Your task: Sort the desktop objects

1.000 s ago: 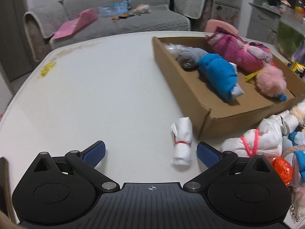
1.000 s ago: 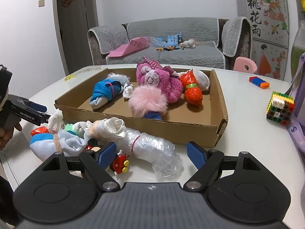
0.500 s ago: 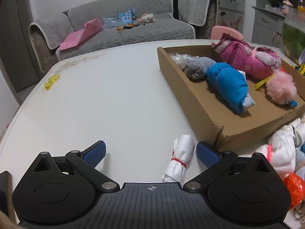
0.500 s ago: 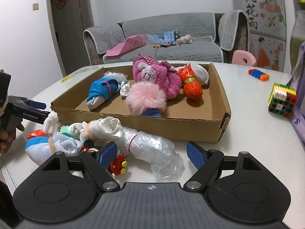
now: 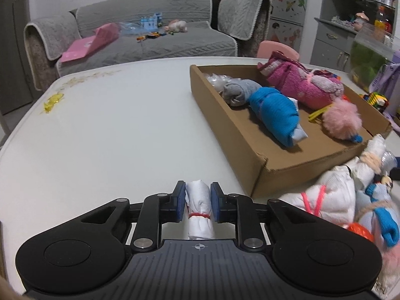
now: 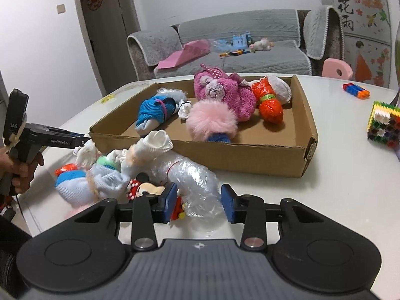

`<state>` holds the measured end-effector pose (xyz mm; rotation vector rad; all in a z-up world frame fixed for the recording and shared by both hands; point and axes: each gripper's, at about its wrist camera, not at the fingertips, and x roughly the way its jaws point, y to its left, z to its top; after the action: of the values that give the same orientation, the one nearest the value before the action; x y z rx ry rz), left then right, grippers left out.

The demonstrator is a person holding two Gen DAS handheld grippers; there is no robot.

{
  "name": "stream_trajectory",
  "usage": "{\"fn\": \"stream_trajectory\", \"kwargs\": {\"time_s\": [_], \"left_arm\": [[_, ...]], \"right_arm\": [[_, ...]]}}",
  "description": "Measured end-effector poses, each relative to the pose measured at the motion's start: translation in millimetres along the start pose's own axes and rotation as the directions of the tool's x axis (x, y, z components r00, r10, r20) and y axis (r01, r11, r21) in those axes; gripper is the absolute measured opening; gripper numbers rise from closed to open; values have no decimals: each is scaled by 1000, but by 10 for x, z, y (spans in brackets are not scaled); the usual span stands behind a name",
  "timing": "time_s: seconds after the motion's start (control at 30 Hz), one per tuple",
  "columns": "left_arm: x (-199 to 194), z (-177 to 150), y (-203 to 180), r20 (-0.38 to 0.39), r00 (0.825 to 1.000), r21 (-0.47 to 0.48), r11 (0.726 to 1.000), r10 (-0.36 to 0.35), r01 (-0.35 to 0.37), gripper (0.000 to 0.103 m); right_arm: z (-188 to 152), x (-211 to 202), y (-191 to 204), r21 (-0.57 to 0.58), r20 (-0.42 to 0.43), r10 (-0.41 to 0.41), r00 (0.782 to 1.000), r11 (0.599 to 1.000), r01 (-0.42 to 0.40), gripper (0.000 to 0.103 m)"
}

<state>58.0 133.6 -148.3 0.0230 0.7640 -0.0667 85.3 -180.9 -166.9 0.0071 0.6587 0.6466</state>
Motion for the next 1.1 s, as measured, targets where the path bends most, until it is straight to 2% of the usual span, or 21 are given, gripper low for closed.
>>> {"fn": "stream_trajectory", "kwargs": {"time_s": [0.13,0.33,0.4,0.57,0.67,0.77,0.97,1.1], "left_arm": [[-3,-5,-14,-4,1000,5,1000,2,-2,27],[-11,-18,-20,-3,1000,8,1000,5,-5,29],[-14,-21,-23,-3,1000,11,1000,6,-6,29],[-19,-22,-23,-3,1000,12,1000,4,-4,29],[-26,-27,-25,-3,1000,17,1000,5,-5,29],[-28,-29,-22,-2,1000,15,1000,5,-5,29],[-35,-32,-31,-2,1000,17,1000,3,-3,32],[-33,-36,-19,-2,1000,18,1000,0,0,32]], "right_arm": [[-13,0,-46,-18,8,-36,999,999,36,40],[72,134,-55,-41,3,-30,1000,999,30,39],[96,172,-65,-42,9,-32,999,999,32,44],[124,217,-83,-41,16,11,1000,999,-10,62],[129,198,-57,-57,24,47,999,997,-46,70],[147,225,-90,-17,-4,128,992,992,-128,70],[148,225,-10,-35,-30,178,984,983,-179,71],[165,239,95,-78,-75,243,967,966,-248,72]]}}
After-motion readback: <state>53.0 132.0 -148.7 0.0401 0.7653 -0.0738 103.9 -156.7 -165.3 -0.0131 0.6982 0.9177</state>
